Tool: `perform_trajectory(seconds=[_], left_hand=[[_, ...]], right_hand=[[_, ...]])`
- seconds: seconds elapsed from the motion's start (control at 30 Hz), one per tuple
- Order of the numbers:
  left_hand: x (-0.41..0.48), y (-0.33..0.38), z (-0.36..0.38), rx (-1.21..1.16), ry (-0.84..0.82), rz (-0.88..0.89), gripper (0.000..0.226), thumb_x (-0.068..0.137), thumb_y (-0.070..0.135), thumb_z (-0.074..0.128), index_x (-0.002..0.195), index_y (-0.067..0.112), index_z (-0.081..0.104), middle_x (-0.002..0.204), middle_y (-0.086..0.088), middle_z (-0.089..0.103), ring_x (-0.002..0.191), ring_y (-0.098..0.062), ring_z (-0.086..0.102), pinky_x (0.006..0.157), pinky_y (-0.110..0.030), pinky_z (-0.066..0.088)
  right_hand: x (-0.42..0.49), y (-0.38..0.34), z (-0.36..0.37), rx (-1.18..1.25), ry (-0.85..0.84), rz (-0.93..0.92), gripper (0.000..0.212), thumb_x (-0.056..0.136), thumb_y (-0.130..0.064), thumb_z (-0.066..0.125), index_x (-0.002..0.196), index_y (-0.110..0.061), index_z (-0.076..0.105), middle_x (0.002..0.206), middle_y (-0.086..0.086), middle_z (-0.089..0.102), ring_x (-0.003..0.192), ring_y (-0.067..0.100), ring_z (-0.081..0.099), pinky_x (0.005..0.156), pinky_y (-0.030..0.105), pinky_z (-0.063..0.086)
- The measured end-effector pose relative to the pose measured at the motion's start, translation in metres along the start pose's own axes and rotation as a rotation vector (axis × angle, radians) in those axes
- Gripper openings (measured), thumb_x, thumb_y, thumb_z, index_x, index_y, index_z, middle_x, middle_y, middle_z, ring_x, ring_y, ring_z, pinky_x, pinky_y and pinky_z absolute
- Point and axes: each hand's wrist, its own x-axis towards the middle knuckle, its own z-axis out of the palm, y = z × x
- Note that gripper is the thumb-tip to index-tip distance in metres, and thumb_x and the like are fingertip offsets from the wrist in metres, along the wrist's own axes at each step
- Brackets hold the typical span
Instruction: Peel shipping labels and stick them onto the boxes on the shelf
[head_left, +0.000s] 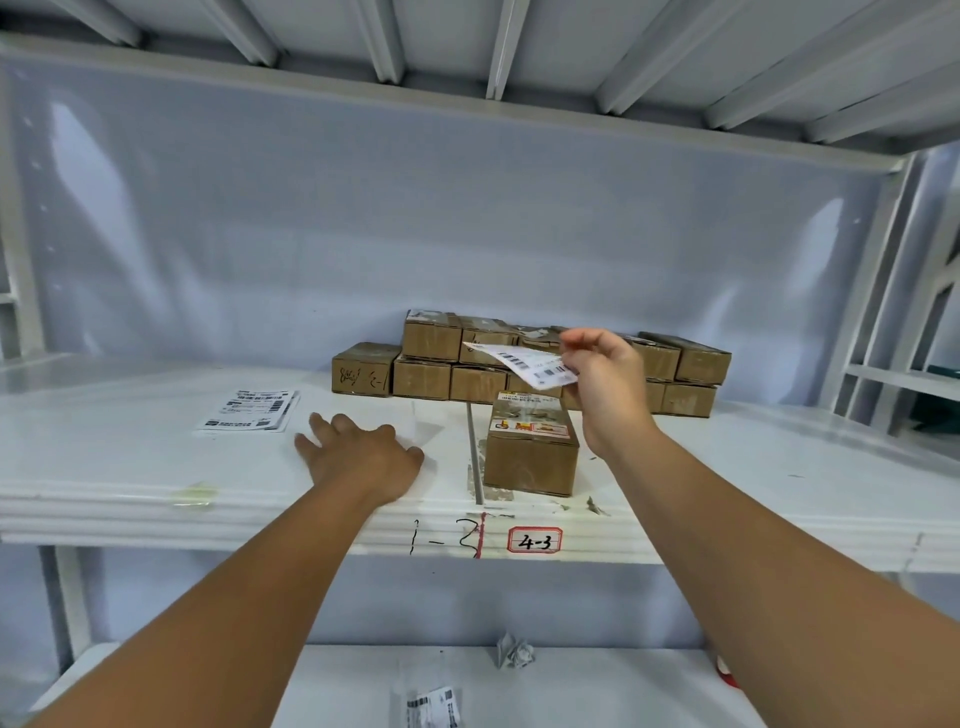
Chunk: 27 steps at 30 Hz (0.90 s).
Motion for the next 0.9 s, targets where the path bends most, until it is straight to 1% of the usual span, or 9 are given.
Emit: perform_trajectory(seconds=[0.13,0.23,0.37,0.47,0.53,0.63,0.77,0.83,0.9], left_hand=[[-0.001,-0.001,0.002,-0.061,0.086,0.010,0.053,0.095,0.047,0.031,0.134,0.016,0.047,0.151,-0.017,0.020,0.143,-0.038,0.000,0.115,-0.051,0.006],[-0.005,0.000,0.002,0.018,0.140,0.055,0.050,0.096,0.038,0.026,0.136,0.015,0.046,0.152,-0.008,0.024,0.145,-0.028,0.002,0.114,-0.054,0.000],[-0.008,-0.002,-0.004,0.171,0.072,0.053,0.052,0.095,0.043,0.020,0.129,0.022,0.053,0.143,-0.008,0.038,0.139,-0.027,0.017,0.110,-0.060,-0.006],[-0.007,-0.001,-0.014,0.357,0.001,0.037,0.060,0.095,0.052,0.012,0.132,0.026,0.051,0.144,-0.014,0.037,0.139,-0.031,0.017,0.106,-0.064,-0.013],[-0.007,0.002,-0.019,0.465,-0.043,0.037,0.065,0.094,0.058,0.005,0.133,0.032,0.051,0.138,-0.010,0.046,0.138,-0.033,0.022,0.104,-0.064,-0.017],[-0.008,0.005,-0.021,0.482,-0.095,0.017,0.073,0.090,0.064,-0.002,0.139,0.033,0.044,0.132,-0.003,0.056,0.139,-0.036,0.026,0.103,-0.063,-0.020],[-0.008,0.000,-0.021,0.415,-0.116,-0.078,0.087,0.084,0.074,-0.002,0.144,0.025,0.038,0.146,-0.008,0.042,0.142,-0.036,0.018,0.106,-0.063,-0.014],[-0.012,-0.001,-0.020,0.391,-0.030,-0.089,0.089,0.085,0.074,0.003,0.144,0.016,0.036,0.151,-0.015,0.030,0.144,-0.037,0.009,0.108,-0.062,-0.012],[-0.015,-0.003,-0.016,0.320,0.106,-0.086,0.091,0.087,0.071,0.008,0.148,0.005,0.023,0.154,-0.019,0.021,0.144,-0.040,-0.002,0.109,-0.061,-0.010]], right_hand=[[-0.005,-0.003,-0.002,-0.013,0.003,0.027,0.036,0.090,0.014,0.043,0.088,-0.018,0.060,0.094,-0.002,0.059,0.069,0.011,0.063,0.054,0.026,0.053],[-0.007,-0.003,-0.004,0.001,0.016,0.068,0.032,0.091,0.012,0.046,0.100,-0.016,0.058,0.112,0.002,0.054,0.072,0.011,0.062,0.047,0.023,0.054],[-0.009,-0.004,-0.005,0.068,0.023,0.109,0.031,0.090,0.013,0.046,0.101,-0.014,0.056,0.100,-0.002,0.055,0.072,0.013,0.063,0.048,0.021,0.052],[-0.008,-0.005,-0.007,0.089,0.013,0.140,0.029,0.090,0.013,0.045,0.099,-0.012,0.055,0.094,-0.004,0.061,0.078,0.015,0.064,0.054,0.027,0.055],[-0.008,-0.006,-0.008,0.087,0.004,0.143,0.029,0.089,0.014,0.043,0.099,-0.012,0.054,0.095,-0.003,0.063,0.080,0.016,0.065,0.056,0.029,0.056],[-0.007,-0.007,-0.009,0.092,0.000,0.134,0.031,0.089,0.013,0.043,0.105,-0.013,0.049,0.094,-0.001,0.066,0.080,0.017,0.067,0.054,0.032,0.056],[-0.007,-0.007,-0.010,0.098,0.004,0.160,0.031,0.090,0.008,0.044,0.108,-0.016,0.046,0.091,0.005,0.067,0.072,0.018,0.066,0.054,0.030,0.052],[-0.006,-0.009,-0.011,0.100,-0.009,0.151,0.027,0.090,0.006,0.046,0.107,-0.015,0.050,0.095,0.009,0.068,0.069,0.018,0.066,0.053,0.029,0.050],[-0.005,-0.013,-0.012,0.091,-0.034,0.142,0.024,0.090,0.003,0.049,0.103,-0.016,0.055,0.098,0.011,0.068,0.071,0.019,0.067,0.054,0.029,0.050]])
